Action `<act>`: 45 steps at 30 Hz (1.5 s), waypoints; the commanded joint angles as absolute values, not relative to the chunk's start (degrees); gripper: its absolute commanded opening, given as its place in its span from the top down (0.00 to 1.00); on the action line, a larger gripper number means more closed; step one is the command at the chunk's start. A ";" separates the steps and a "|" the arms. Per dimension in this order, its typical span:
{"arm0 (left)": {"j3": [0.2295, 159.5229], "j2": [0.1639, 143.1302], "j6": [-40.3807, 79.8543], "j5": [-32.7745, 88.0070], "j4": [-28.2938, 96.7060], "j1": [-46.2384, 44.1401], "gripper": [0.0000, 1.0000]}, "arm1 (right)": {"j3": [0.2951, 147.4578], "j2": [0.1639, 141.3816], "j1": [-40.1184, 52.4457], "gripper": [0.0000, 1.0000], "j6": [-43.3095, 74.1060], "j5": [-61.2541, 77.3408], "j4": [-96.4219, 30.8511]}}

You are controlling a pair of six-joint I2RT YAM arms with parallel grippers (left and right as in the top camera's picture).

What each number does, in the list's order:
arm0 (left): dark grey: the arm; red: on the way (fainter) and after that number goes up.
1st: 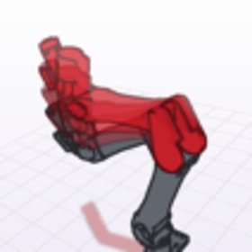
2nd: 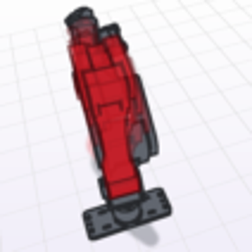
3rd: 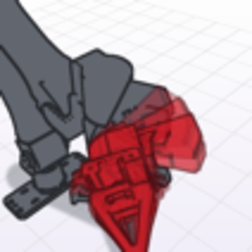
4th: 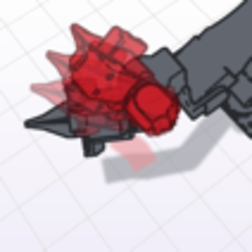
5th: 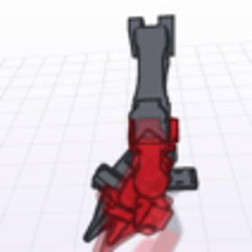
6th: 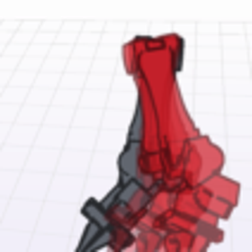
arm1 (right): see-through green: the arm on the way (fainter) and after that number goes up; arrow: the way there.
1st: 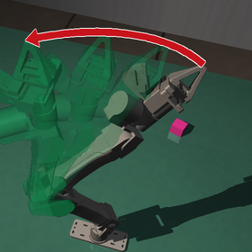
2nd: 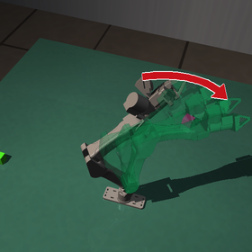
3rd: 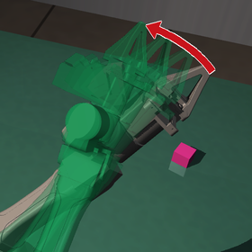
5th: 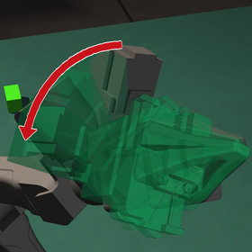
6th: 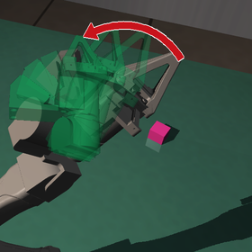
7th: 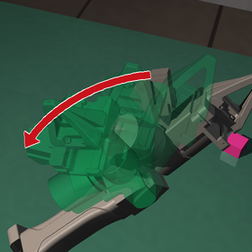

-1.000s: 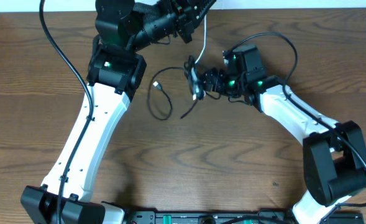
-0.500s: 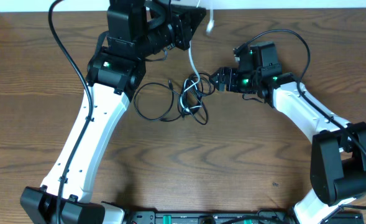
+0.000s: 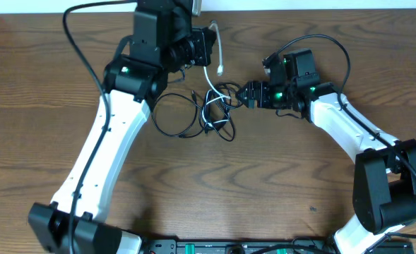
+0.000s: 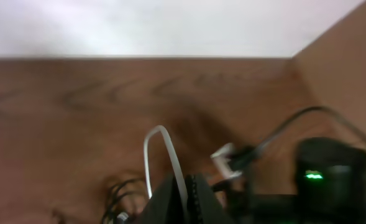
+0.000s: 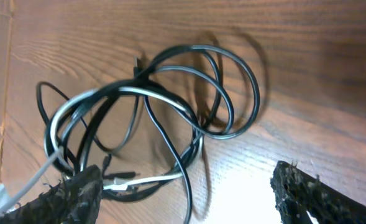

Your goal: Untangle cables

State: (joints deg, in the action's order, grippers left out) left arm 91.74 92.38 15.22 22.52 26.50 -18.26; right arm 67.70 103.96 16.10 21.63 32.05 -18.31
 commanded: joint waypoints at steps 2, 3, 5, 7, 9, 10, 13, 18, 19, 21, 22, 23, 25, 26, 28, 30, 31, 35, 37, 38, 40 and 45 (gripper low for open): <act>92.47 96.40 15.55 16.29 28.75 -18.09 0.93 | 67.51 102.41 16.75 0.15 18.94 32.88 -19.84; 92.44 97.23 15.55 15.90 29.08 -18.09 0.92 | 67.51 102.41 16.97 0.15 18.96 32.47 -20.05; 92.44 98.85 15.55 15.79 29.15 -18.09 0.92 | 67.51 102.41 17.41 0.15 18.96 31.46 -20.43; 92.44 100.22 15.55 15.79 29.12 -18.09 0.85 | 67.51 102.41 17.69 0.15 18.96 30.76 -20.69; 92.44 101.73 15.55 15.79 29.15 -18.09 0.51 | 67.51 102.41 17.72 0.15 18.98 30.26 -21.15; 92.44 102.26 15.55 15.79 29.21 -18.09 0.16 | 67.51 102.41 17.72 0.15 18.98 30.11 -21.32; 92.44 103.44 15.07 15.75 29.76 -18.06 0.06 | 67.51 102.41 17.72 0.15 18.92 29.65 -21.69; 92.44 103.00 11.62 13.30 31.40 -17.67 0.06 | 67.51 102.41 17.56 0.15 18.44 29.43 -21.74; 92.44 102.80 10.98 12.84 32.14 -17.65 0.05 | 67.51 102.41 17.47 0.14 18.28 29.43 -21.71; 92.44 102.35 9.28 12.73 34.04 -17.65 0.06 | 67.51 102.41 17.28 0.14 18.11 29.45 -21.74; 92.44 102.04 8.51 12.78 35.46 -17.65 0.06 | 67.51 102.41 17.21 0.14 18.11 29.45 -21.76; 92.44 101.73 8.10 12.80 36.69 -17.65 0.06 | 67.51 102.41 17.19 0.14 18.09 29.43 -21.74; 92.44 101.27 7.01 12.78 39.31 -17.63 0.06 | 67.51 102.41 17.19 0.14 18.09 29.43 -21.71; 92.44 101.01 6.61 12.82 40.36 -17.54 0.06 | 67.51 102.41 17.19 0.14 18.09 29.45 -21.71; 92.44 100.64 6.61 12.84 42.48 -17.41 0.06 | 67.51 102.41 17.17 0.14 18.09 29.43 -21.69; 92.44 100.51 6.61 13.06 44.23 -17.28 0.06 | 67.51 102.41 16.88 0.14 17.98 29.47 -21.69; 92.44 100.51 6.42 13.50 45.06 -17.26 0.06 | 67.51 102.41 16.69 0.14 17.87 29.45 -21.69; 92.12 100.86 5.52 15.59 47.35 -17.06 0.06 | 67.51 102.41 15.79 0.14 17.34 28.99 -21.69; 91.53 100.95 4.91 15.57 47.75 -17.06 0.06 | 67.51 102.41 15.68 0.12 16.60 27.20 -21.74; 91.09 100.95 4.93 15.59 47.75 -17.04 0.06 | 67.51 102.41 15.68 0.11 16.62 25.78 -21.89; 90.06 100.95 4.93 15.57 47.72 -16.86 0.09 | 67.48 102.43 15.68 0.10 16.62 22.28 -22.24; 88.07 101.23 4.95 15.59 47.72 -15.70 0.13 | 67.33 102.85 16.12 0.09 16.62 16.29 -22.96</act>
State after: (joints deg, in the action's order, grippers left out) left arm 89.47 102.21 5.69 15.14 47.57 -16.84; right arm 67.70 103.96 15.81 17.56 21.52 -22.90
